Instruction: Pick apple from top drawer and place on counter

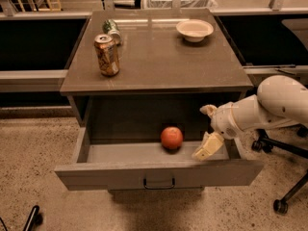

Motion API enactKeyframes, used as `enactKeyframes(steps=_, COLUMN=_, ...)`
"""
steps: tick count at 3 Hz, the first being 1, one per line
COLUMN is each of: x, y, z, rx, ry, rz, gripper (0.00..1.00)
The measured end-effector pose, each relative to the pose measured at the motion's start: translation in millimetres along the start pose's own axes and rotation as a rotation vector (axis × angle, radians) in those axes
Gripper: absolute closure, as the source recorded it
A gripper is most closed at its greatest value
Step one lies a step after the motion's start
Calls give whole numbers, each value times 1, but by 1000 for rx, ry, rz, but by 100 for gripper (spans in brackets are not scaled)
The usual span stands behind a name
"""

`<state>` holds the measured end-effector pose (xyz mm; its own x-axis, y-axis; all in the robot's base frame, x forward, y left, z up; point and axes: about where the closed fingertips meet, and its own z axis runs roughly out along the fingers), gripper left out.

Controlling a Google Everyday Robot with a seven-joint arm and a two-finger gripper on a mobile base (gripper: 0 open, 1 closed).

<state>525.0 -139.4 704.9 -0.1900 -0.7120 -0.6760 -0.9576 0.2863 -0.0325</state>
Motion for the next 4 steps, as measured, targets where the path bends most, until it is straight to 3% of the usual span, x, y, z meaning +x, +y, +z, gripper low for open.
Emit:
enactKeyframes(steps=1, x=0, y=-9, z=16, rx=35, ry=-94, rz=43, gripper=0)
enactKeyframes(steps=2, x=-5, y=-21, z=33, rx=88, ry=-173, rz=74, gripper=19)
enactKeyframes(steps=3, x=-9, y=-30, z=62, rx=105, ry=-175, rz=69, gripper=32)
enactKeyframes(steps=4, x=-10, y=-24, z=106, rx=47, ry=-160, rz=46, gripper=34)
